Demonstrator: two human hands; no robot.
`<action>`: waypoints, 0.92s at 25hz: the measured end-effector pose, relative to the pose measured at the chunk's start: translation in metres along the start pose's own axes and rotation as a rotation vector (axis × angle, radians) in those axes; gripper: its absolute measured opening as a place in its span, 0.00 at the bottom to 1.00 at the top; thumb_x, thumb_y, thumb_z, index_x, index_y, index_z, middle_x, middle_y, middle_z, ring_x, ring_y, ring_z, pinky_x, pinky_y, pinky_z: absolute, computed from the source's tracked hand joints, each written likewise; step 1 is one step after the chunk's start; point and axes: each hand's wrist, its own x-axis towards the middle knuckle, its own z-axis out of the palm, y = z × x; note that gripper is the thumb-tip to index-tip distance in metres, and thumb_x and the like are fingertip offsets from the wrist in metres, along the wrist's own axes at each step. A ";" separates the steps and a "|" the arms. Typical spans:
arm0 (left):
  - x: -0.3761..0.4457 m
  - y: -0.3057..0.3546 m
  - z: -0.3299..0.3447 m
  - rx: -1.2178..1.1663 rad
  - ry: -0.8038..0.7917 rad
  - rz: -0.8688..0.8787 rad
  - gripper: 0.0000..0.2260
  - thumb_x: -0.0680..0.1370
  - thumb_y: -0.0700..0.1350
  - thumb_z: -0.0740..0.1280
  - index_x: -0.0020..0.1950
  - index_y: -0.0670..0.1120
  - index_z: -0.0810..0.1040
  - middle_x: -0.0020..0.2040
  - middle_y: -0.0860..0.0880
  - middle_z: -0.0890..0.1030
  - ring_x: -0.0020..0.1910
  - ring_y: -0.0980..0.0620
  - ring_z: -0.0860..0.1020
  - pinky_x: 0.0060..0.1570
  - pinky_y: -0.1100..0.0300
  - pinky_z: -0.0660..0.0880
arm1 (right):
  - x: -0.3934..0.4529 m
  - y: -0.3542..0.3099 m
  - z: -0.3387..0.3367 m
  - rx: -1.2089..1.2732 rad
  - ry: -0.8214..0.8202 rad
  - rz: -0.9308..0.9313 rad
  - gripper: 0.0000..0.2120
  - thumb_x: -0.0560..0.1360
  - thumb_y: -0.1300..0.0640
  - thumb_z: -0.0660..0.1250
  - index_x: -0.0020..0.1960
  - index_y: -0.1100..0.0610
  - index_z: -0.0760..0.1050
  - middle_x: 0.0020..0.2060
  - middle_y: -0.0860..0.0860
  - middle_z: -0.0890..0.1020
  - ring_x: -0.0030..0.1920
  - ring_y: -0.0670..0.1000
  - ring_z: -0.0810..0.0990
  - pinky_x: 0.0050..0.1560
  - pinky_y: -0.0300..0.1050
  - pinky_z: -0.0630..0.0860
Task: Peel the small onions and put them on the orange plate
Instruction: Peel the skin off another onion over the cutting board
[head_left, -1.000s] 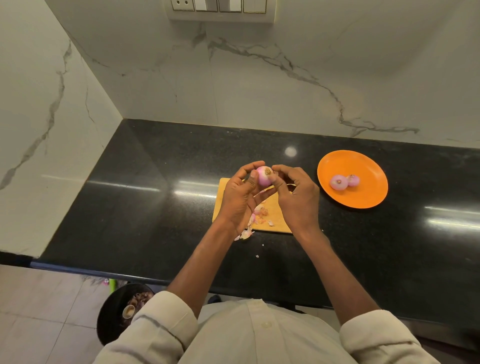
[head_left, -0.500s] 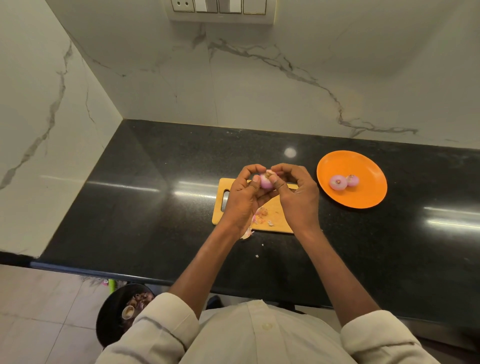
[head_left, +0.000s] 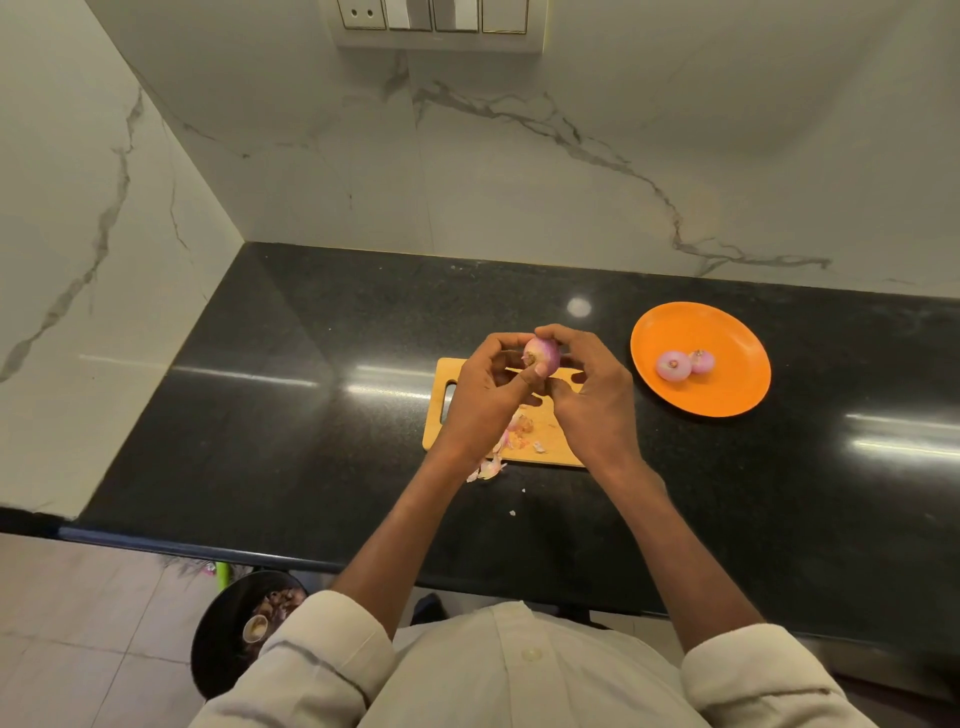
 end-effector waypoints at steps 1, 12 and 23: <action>0.000 0.001 -0.001 0.008 0.006 0.024 0.15 0.84 0.43 0.72 0.69 0.42 0.76 0.62 0.41 0.84 0.58 0.43 0.86 0.56 0.41 0.85 | 0.000 -0.001 -0.001 0.019 -0.011 0.002 0.29 0.75 0.70 0.75 0.70 0.47 0.77 0.63 0.39 0.80 0.62 0.39 0.79 0.55 0.26 0.76; -0.002 0.002 -0.008 -0.208 0.006 -0.067 0.15 0.85 0.39 0.68 0.72 0.39 0.78 0.64 0.39 0.84 0.58 0.42 0.85 0.57 0.49 0.84 | 0.001 -0.002 -0.006 0.193 -0.080 0.043 0.26 0.75 0.67 0.76 0.68 0.46 0.79 0.65 0.43 0.78 0.63 0.42 0.80 0.56 0.35 0.80; 0.003 0.005 -0.012 -0.174 0.053 -0.098 0.14 0.83 0.35 0.71 0.68 0.40 0.81 0.61 0.39 0.85 0.61 0.39 0.86 0.61 0.42 0.84 | 0.003 -0.005 -0.003 0.252 -0.076 0.075 0.21 0.79 0.64 0.74 0.67 0.46 0.80 0.62 0.43 0.82 0.60 0.38 0.81 0.57 0.35 0.81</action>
